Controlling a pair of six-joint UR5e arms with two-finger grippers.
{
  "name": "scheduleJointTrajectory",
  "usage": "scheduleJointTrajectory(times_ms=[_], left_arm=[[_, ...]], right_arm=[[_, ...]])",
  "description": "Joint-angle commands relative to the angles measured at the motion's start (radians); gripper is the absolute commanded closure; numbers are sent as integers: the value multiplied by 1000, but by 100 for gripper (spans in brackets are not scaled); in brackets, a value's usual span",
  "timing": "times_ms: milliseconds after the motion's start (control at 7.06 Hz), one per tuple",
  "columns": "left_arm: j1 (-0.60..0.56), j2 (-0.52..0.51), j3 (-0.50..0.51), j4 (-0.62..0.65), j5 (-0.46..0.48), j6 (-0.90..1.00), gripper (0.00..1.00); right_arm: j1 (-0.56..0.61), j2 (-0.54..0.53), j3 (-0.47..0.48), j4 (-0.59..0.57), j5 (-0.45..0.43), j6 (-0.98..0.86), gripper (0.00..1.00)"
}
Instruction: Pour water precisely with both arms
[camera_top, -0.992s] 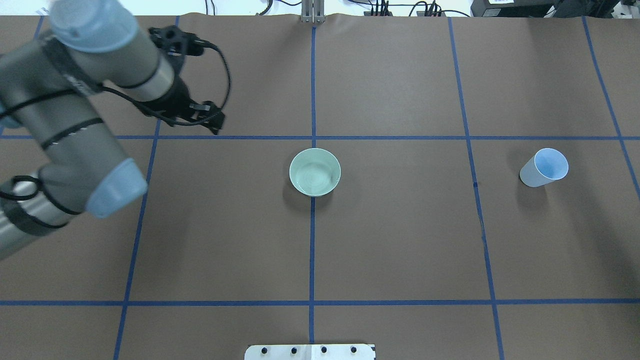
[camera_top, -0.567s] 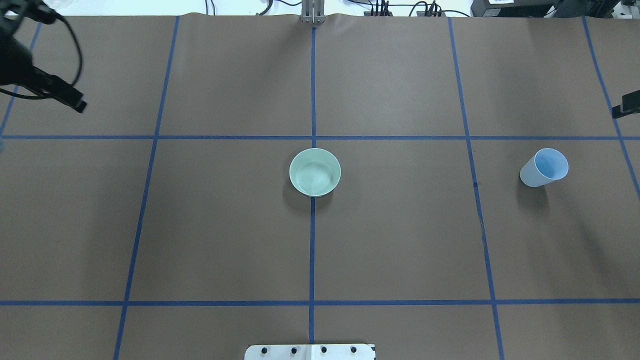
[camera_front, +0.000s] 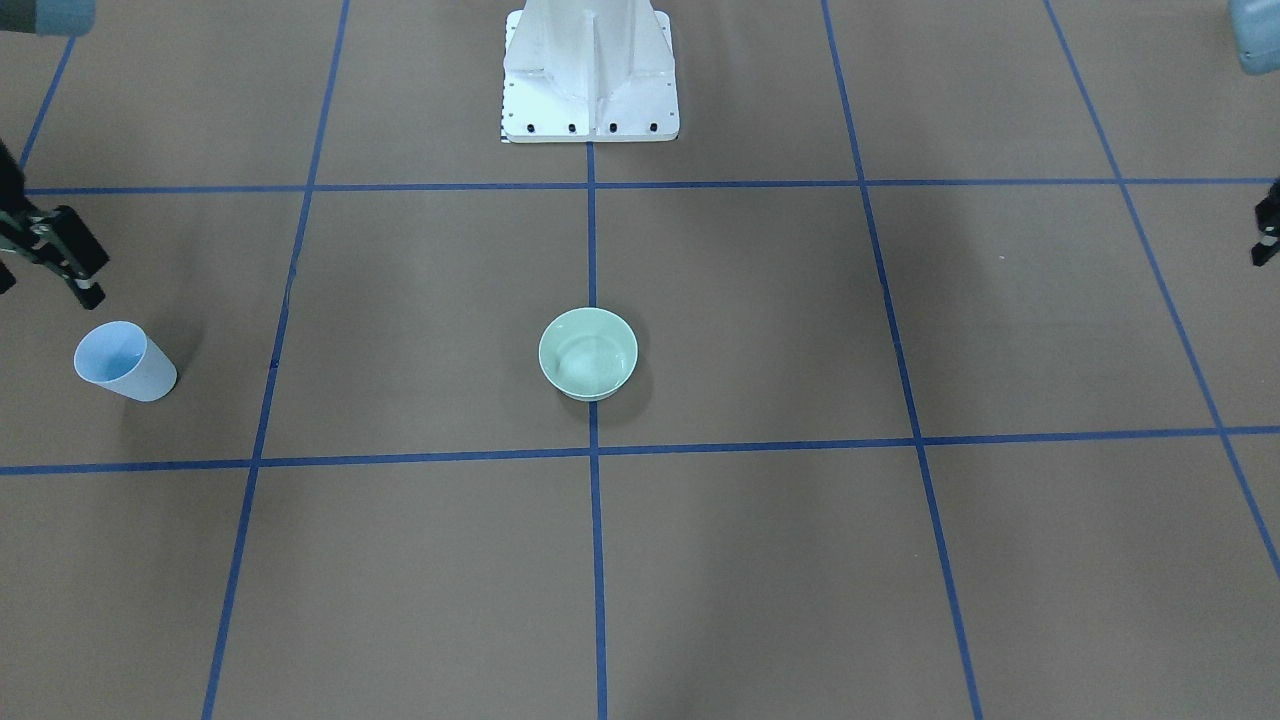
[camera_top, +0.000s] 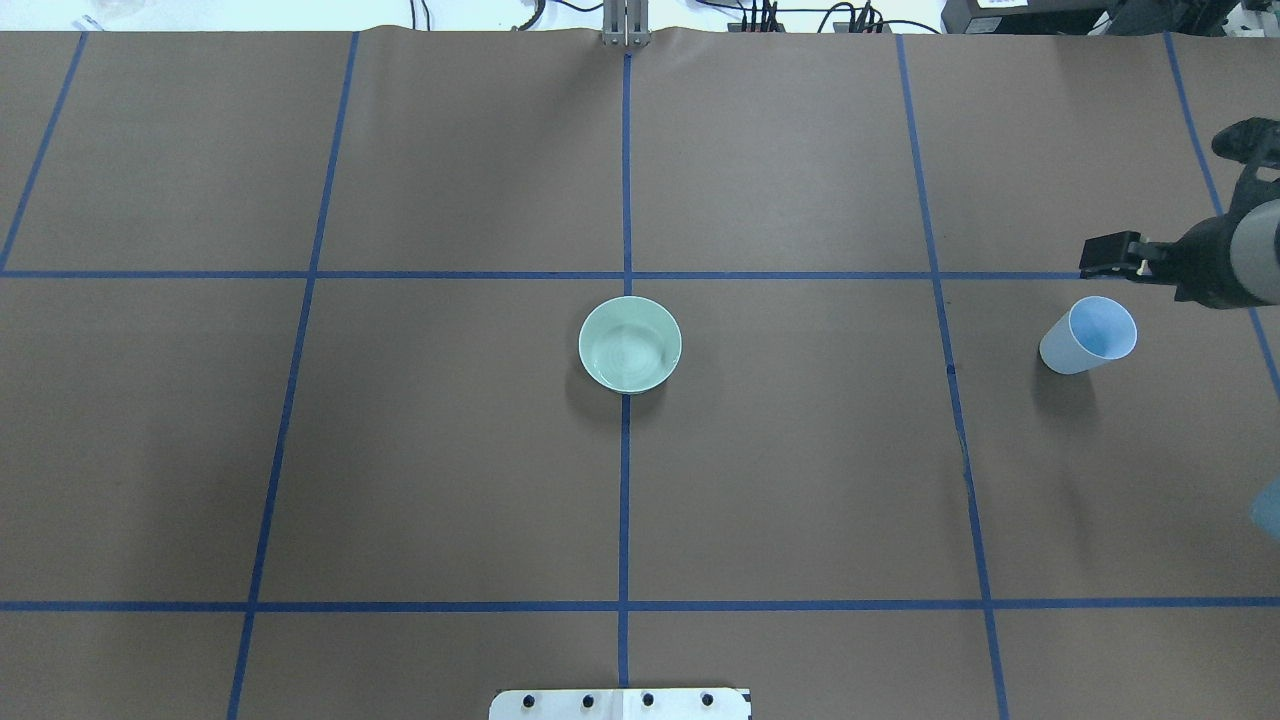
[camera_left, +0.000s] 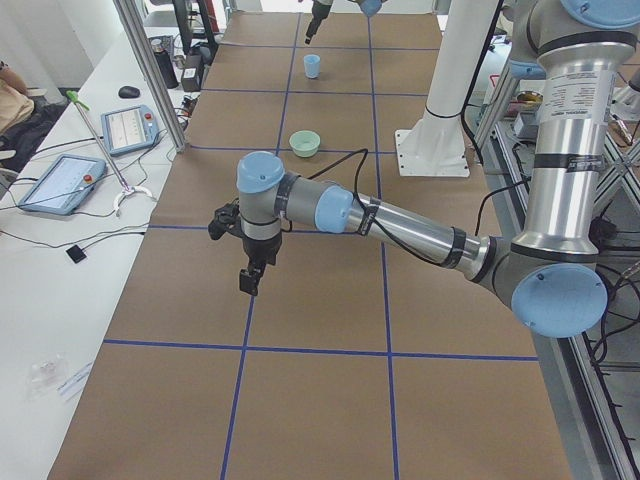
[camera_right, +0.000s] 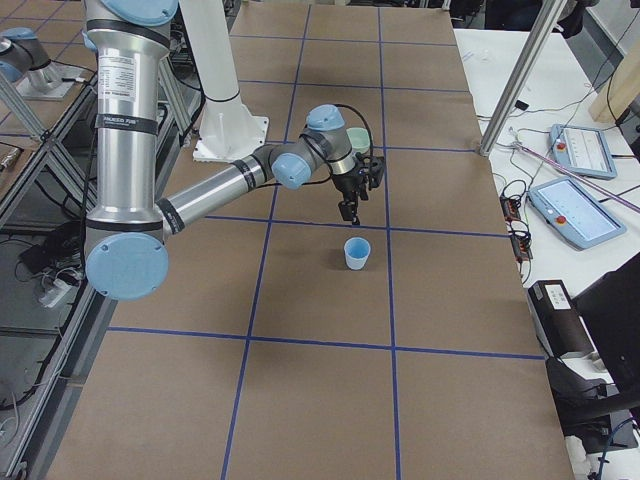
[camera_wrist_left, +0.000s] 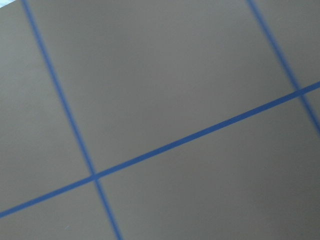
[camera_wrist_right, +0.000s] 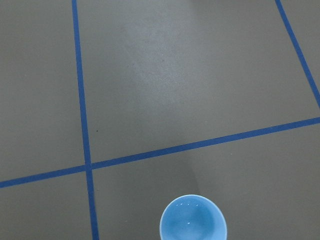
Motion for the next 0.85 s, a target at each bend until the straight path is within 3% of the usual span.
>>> scheduleJointTrajectory(times_ms=[0, 283, 567, 708], left_arm=[[-83, 22, 38, -7, 1, 13, 0], [-83, 31, 35, -7, 1, 13, 0], [-88, 54, 16, -7, 0, 14, 0], [-95, 69, 3, -9, 0, 14, 0]], right_arm=[[-223, -31, 9, -1, -316, 249, 0], [-395, -78, 1, -8, -578, 417, 0], [-491, -63, -116, -6, -798, 550, 2], [-502, -52, -178, -5, -866, 586, 1]])
